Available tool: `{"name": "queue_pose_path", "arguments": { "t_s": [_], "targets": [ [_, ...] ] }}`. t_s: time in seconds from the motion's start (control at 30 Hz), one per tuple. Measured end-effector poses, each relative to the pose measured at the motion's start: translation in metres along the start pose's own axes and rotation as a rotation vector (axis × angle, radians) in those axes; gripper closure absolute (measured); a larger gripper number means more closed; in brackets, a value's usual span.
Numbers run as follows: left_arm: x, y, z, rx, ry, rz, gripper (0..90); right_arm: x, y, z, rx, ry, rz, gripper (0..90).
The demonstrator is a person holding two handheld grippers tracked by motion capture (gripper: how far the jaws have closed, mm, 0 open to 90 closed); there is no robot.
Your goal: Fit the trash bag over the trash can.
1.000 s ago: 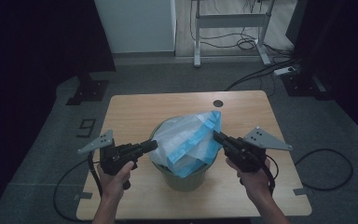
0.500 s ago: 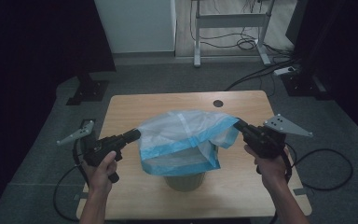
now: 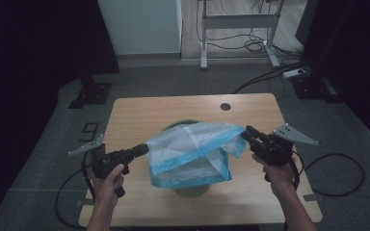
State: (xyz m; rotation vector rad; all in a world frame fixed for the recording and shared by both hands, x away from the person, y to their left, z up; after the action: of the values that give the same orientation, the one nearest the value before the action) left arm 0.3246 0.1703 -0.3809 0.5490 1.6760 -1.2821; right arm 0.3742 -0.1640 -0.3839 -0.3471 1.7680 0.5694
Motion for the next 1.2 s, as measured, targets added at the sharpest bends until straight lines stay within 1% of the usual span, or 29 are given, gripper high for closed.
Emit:
{"name": "queue_pose_path", "arguments": {
  "t_s": [0.03, 0.07, 0.1, 0.13, 0.17, 0.2, 0.23, 0.27, 0.3, 0.33, 0.37, 0.47, 0.5, 0.53, 0.63, 0.67, 0.7, 0.73, 0.77, 0.8, 0.83, 0.87, 0.93, 1.0, 1.03, 1.13, 1.17, 1.2],
  "targets": [
    [0.002, 0.002, 0.000, -0.013, -0.004, 0.006, 88.3, 0.001, 0.003, -0.005, -0.010, -0.039, 0.026, 50.7],
    [0.002, 0.002, 0.001, -0.020, -0.006, 0.009, 88.3, 0.002, 0.005, -0.009, -0.011, -0.058, 0.023, 47.4],
    [0.002, 0.002, 0.001, -0.020, -0.006, 0.009, 88.3, 0.002, 0.005, -0.009, -0.011, -0.058, 0.023, 47.4],
    [0.003, 0.003, 0.001, -0.024, -0.004, 0.013, 88.3, 0.004, 0.009, -0.013, -0.011, -0.080, 0.023, 44.0],
    [0.003, 0.002, 0.001, -0.028, -0.005, 0.017, 88.3, 0.008, 0.014, -0.019, -0.019, -0.091, 0.023, 40.5],
    [0.004, 0.002, 0.002, -0.032, -0.003, 0.022, 88.3, 0.013, 0.018, -0.023, -0.030, -0.097, 0.021, 38.4],
    [0.003, 0.001, 0.002, -0.035, -0.004, 0.027, 88.4, 0.021, 0.027, -0.029, -0.062, -0.105, 0.017, 35.5],
    [0.003, 0.001, 0.003, -0.039, -0.005, 0.028, 88.4, 0.021, 0.027, -0.029, -0.062, -0.105, 0.017, 35.5],
    [0.003, 0.000, 0.003, -0.045, -0.005, 0.035, 88.5, 0.024, 0.030, -0.031, -0.069, -0.109, 0.018, 34.5],
    [0.003, -0.001, 0.003, -0.056, -0.004, 0.043, 88.5, 0.028, 0.034, -0.033, -0.078, -0.127, 0.018, 34.4],
    [0.003, -0.001, 0.003, -0.072, 0.001, 0.055, 88.5, 0.032, 0.039, -0.037, -0.105, -0.142, 0.012, 33.8],
    [0.002, -0.002, 0.003, -0.100, 0.005, 0.084, 88.6, 0.037, 0.041, -0.037, -0.110, -0.141, 0.015, 33.2],
    [0.002, -0.002, 0.003, -0.107, 0.011, 0.094, 88.6, 0.045, 0.040, -0.033, -0.105, -0.120, 0.023, 32.6],
    [0.002, -0.002, 0.004, -0.119, 0.017, 0.107, 88.7, 0.048, 0.040, -0.030, -0.100, -0.110, 0.023, 32.4],
    [0.003, -0.002, 0.005, -0.123, 0.022, 0.112, 88.7, 0.054, 0.039, -0.022, -0.096, -0.088, 0.024, 32.4],
    [0.004, -0.002, 0.006, -0.124, 0.025, 0.113, 88.7, 0.056, 0.039, -0.016, -0.094, -0.077, 0.023, 32.2],
    [0.005, -0.002, 0.008, -0.130, 0.033, 0.116, 88.7, 0.054, 0.040, -0.005, -0.093, -0.070, 0.017, 33.0],
    [0.005, -0.002, 0.008, -0.130, 0.033, 0.116, 88.8, 0.054, 0.040, -0.005, -0.093, -0.070, 0.017, 33.0],
    [0.005, -0.002, 0.009, -0.129, 0.038, 0.117, 88.8, 0.053, 0.040, -0.001, -0.095, -0.068, 0.016, 35.4],
    [0.006, -0.003, 0.010, -0.131, 0.043, 0.122, 88.8, 0.050, 0.044, 0.010, -0.114, -0.060, -0.010, 48.9],
    [0.006, -0.003, 0.010, -0.131, 0.043, 0.122, 88.8, 0.049, 0.046, 0.013, -0.121, -0.057, -0.024, 55.8],
    [0.007, -0.003, 0.010, -0.136, 0.046, 0.126, 88.8, 0.049, 0.046, 0.013, -0.121, -0.057, -0.024, 55.8],
    [0.007, -0.003, 0.008, -0.144, 0.052, 0.134, 88.8, 0.047, 0.048, 0.018, -0.136, -0.045, -0.045, 74.0],
    [0.006, -0.003, 0.003, -0.156, 0.052, 0.142, 88.8, 0.045, 0.049, 0.017, -0.135, -0.044, -0.070, 85.4],
    [0.006, -0.002, 0.000, -0.161, 0.053, 0.145, 88.8, 0.044, 0.049, 0.015, -0.135, -0.042, -0.083, 88.7],
    [0.002, -0.001, -0.008, -0.172, 0.043, 0.141, 88.8, 0.040, 0.048, 0.007, -0.133, -0.027, -0.105, 88.9],
    [-0.001, -0.002, -0.011, -0.178, 0.041, 0.142, 88.8, 0.036, 0.046, 0.000, -0.124, -0.021, -0.117, 88.9],
    [-0.001, -0.002, -0.011, -0.178, 0.041, 0.142, 88.8, 0.036, 0.046, 0.000, -0.124, -0.021, -0.117, 88.9]
  ]
}}
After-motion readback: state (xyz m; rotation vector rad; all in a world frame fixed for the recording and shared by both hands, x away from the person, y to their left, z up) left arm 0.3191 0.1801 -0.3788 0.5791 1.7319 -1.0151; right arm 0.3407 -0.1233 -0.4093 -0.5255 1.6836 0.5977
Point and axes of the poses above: each handheld gripper's, and its own axes: z roughly forward along the jaws, x roughly out of its underside, y roughly to its left, the point moved 9 cm from there along z, roughly forward along the jaws
